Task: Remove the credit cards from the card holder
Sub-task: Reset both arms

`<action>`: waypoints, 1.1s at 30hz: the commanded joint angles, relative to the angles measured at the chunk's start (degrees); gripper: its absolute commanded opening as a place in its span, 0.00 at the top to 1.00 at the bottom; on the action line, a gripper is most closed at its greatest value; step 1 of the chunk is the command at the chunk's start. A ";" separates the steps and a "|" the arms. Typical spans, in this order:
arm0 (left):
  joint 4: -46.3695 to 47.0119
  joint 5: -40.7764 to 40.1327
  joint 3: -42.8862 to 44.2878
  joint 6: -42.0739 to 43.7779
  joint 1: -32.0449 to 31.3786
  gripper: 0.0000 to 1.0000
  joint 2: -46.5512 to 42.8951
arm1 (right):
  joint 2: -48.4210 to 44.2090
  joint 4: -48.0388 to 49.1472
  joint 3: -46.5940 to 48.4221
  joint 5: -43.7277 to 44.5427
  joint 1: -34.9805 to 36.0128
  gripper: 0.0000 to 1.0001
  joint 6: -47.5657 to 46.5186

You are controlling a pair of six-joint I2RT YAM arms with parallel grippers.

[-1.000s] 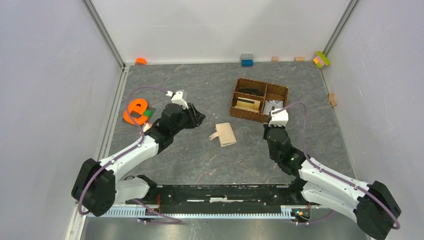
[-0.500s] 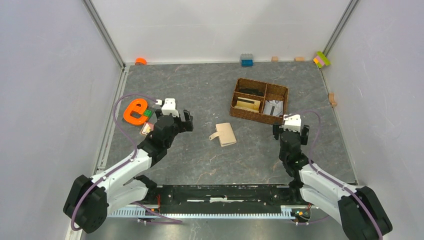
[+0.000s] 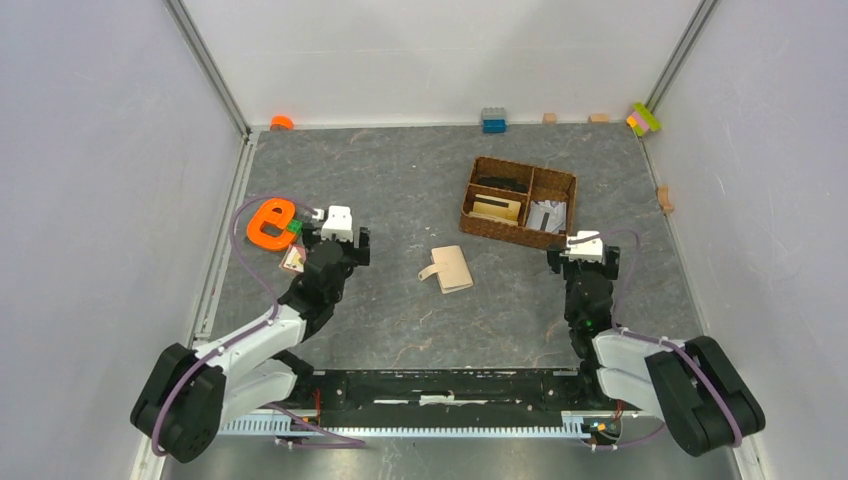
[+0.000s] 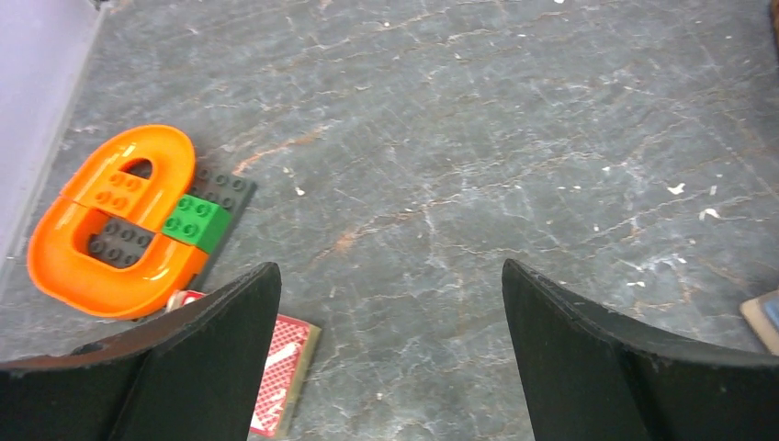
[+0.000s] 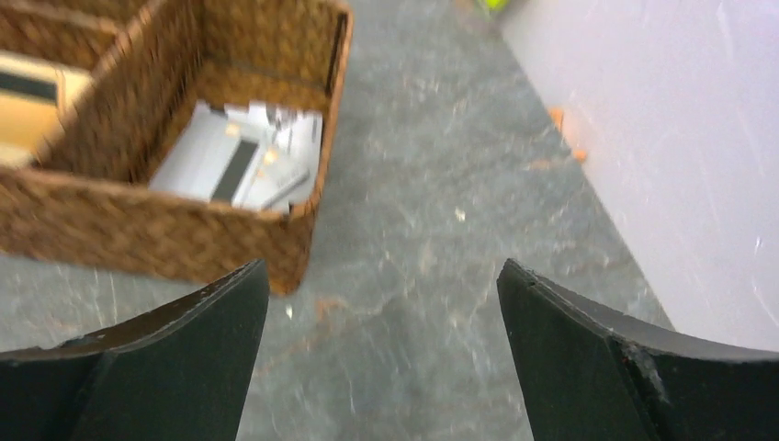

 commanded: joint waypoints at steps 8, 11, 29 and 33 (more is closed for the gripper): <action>25.95 1.84 -7.73 8.34 6.06 0.09 10.12 | 11.84 31.22 -8.51 -2.97 -1.78 0.02 -9.35; 28.50 4.75 -8.73 6.97 9.52 0.11 9.99 | 18.13 42.22 -10.44 4.26 -2.49 0.02 -7.27; 40.77 12.37 -6.10 3.16 22.07 0.00 25.59 | 19.59 36.26 -7.60 -2.79 -7.56 0.02 -3.46; 40.52 12.39 -6.10 2.93 22.15 0.00 25.32 | 19.61 36.08 -7.56 -2.82 -7.53 0.02 -3.33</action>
